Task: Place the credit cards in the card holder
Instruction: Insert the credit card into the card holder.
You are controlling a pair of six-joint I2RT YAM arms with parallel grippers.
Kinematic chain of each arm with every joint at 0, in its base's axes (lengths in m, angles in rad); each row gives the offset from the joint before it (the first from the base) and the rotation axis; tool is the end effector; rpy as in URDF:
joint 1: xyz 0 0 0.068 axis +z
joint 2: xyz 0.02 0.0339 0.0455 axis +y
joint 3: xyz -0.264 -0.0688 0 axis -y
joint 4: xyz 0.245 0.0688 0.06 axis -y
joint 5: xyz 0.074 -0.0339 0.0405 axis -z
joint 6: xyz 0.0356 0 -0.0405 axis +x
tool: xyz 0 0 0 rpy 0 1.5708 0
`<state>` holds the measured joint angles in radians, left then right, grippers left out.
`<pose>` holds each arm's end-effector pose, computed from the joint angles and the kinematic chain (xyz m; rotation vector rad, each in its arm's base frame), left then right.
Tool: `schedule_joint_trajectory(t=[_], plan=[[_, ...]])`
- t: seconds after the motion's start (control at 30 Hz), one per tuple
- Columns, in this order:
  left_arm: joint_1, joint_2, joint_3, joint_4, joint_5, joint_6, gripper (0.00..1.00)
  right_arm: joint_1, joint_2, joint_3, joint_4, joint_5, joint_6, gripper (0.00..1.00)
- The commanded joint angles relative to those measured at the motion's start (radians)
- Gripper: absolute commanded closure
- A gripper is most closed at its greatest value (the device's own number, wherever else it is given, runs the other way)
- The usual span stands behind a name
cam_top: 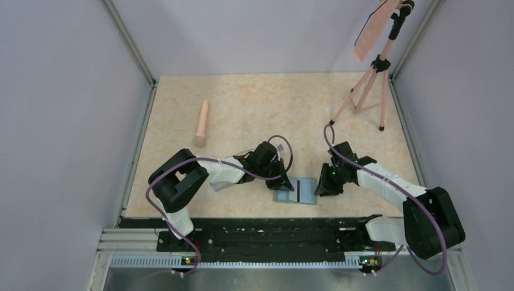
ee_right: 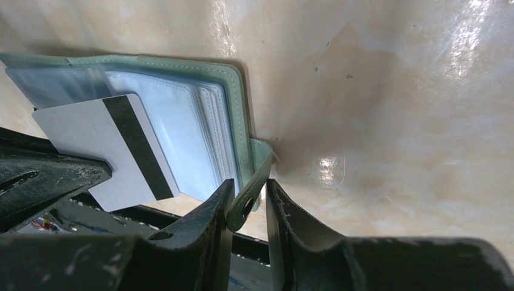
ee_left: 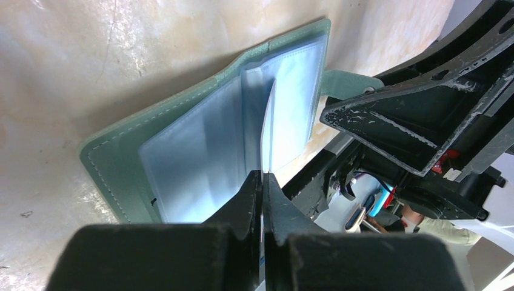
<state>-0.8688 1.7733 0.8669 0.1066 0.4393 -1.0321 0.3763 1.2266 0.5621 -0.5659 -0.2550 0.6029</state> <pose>0.2115 -0.2735 0.1400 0.0241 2.7668 -1.2675 0.1799 0.0807 0.1559 0.2651 2.8964 0.5640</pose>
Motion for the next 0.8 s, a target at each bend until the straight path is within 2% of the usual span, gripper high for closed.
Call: schedule_joint_trajectory(t=[0.0,0.13,0.23,0.37,0.5,0.6,0.7,0.77], plan=[[-0.004,-0.027,0.023,-0.048,-0.041,0.014,1.00,-0.013,0.006,-0.006,0.034,0.015,-0.006,0.75],[-0.004,-0.034,0.044,-0.100,-0.063,0.039,1.00,-0.013,0.010,0.000,0.033,0.040,-0.008,0.74],[-0.004,-0.049,0.061,-0.181,-0.090,0.065,1.00,-0.012,0.020,0.006,0.030,0.054,-0.012,0.70],[-0.004,-0.070,0.064,-0.204,-0.110,0.078,1.00,-0.013,0.036,0.018,0.020,0.078,-0.012,0.62],[-0.002,-0.069,0.071,-0.215,-0.108,0.084,1.00,-0.011,0.043,0.038,0.011,0.108,-0.018,0.63],[-0.002,-0.067,0.073,-0.212,-0.107,0.085,1.00,-0.013,0.043,0.051,0.014,0.115,-0.023,0.70],[-0.001,-0.068,0.079,-0.213,-0.105,0.088,1.00,-0.011,0.050,0.056,0.017,0.108,-0.029,0.97],[-0.001,-0.066,0.082,-0.214,-0.104,0.090,1.00,-0.012,0.052,0.054,0.016,0.109,-0.031,1.00]])
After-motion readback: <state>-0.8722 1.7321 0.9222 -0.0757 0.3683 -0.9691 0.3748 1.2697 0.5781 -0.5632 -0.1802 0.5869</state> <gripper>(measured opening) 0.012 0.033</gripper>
